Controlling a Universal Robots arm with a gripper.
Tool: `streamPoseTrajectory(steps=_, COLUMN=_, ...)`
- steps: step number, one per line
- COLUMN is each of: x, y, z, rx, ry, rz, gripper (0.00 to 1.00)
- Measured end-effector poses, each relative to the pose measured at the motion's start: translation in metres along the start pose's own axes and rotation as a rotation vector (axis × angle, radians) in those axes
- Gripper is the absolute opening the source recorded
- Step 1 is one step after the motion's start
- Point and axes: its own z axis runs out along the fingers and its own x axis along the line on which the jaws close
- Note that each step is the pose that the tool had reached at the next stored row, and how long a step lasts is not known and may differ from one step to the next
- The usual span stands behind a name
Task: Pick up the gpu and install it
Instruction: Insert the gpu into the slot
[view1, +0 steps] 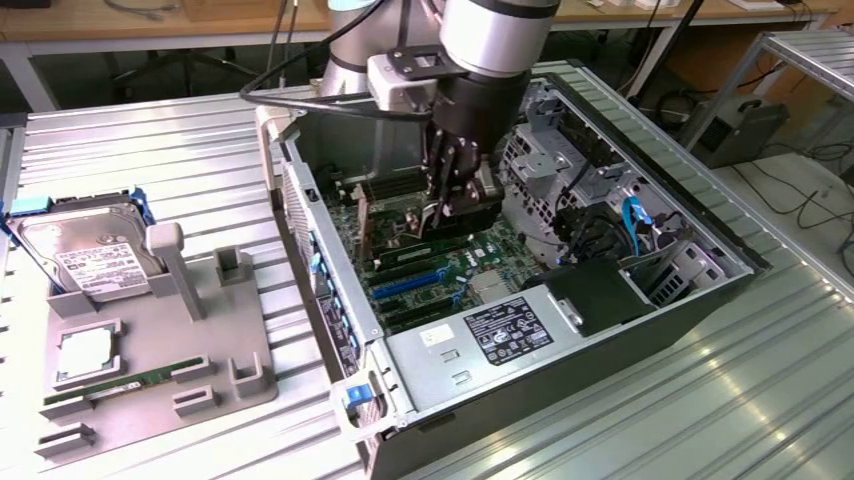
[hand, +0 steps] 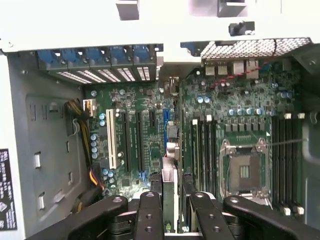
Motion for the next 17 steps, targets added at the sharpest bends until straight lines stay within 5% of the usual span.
streamPoseTrajectory(steps=12, x=0.000, y=0.0037, z=0.0257, rx=-0.0026, ry=0.0011, rz=-0.046, gripper=0.26)
streamPoseTrajectory(steps=17, x=0.001, y=0.0043, z=0.0393, rx=-0.0126, ry=0.0013, rz=-0.050, gripper=0.26)
